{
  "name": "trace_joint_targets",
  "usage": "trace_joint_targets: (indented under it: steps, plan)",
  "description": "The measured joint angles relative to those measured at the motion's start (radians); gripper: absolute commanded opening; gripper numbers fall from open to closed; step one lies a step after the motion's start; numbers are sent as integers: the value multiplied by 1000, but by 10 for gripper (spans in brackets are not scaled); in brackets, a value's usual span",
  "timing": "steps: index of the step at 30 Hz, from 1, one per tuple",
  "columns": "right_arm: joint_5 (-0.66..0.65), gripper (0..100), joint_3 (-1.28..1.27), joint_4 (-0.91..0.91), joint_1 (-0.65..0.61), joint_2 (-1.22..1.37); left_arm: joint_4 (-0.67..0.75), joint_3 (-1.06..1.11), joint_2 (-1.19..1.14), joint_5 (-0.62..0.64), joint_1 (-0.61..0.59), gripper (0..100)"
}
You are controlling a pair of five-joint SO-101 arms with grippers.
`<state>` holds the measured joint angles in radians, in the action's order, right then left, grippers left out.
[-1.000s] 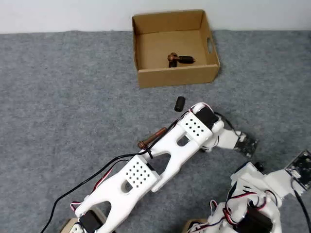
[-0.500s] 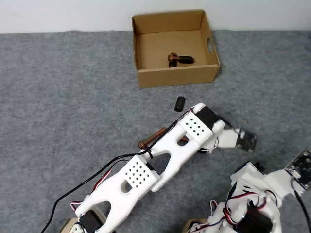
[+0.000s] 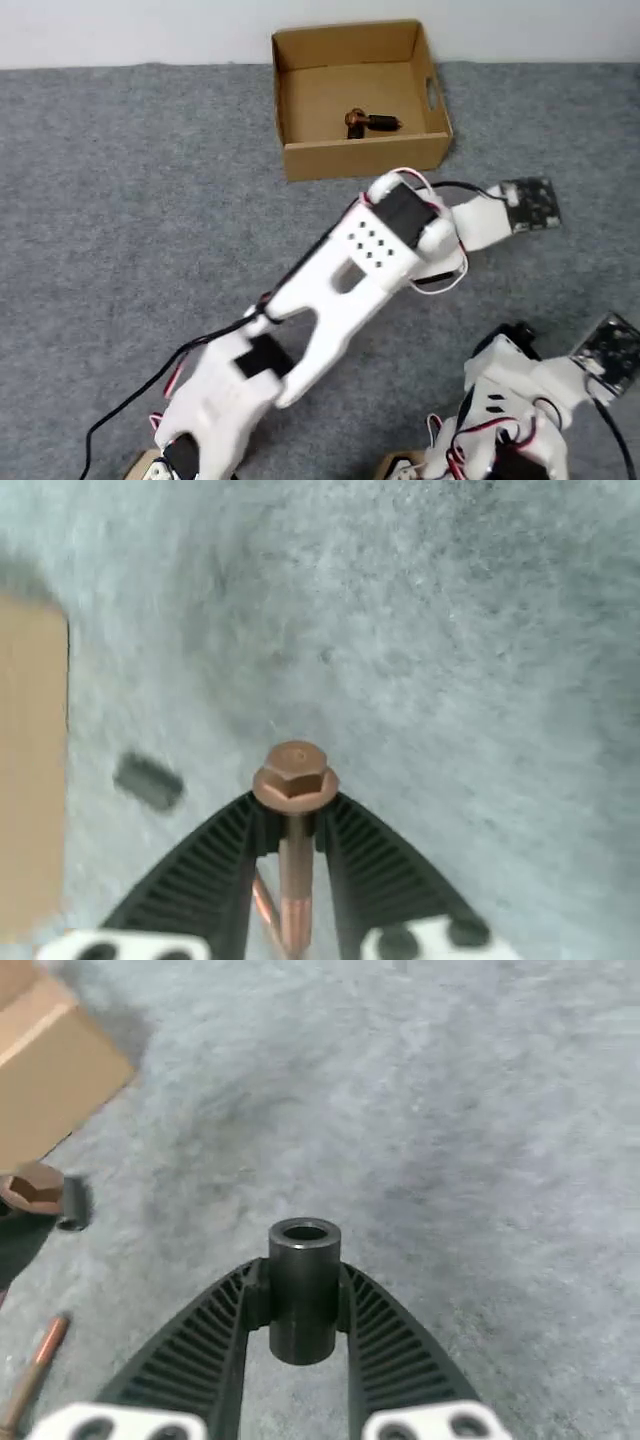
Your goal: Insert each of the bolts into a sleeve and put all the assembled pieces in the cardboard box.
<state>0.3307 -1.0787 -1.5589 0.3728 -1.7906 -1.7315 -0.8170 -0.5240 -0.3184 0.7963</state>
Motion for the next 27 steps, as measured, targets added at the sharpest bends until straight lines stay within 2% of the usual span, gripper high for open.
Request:
trace_joint_targets:
  steps: [11,18,22,27]
  plan:
    - [0,8,0,0,-144,-9,-3,761,781,46,0,5]
    - [-3,8,0,0,-252,-9,28,1020,1154,57,-18,5]
    - [-6,8,0,0,-270,-9,114,1143,1320,143,-75,5]
    - [-9,8,0,0,-400,-9,176,1304,1522,236,-141,4]
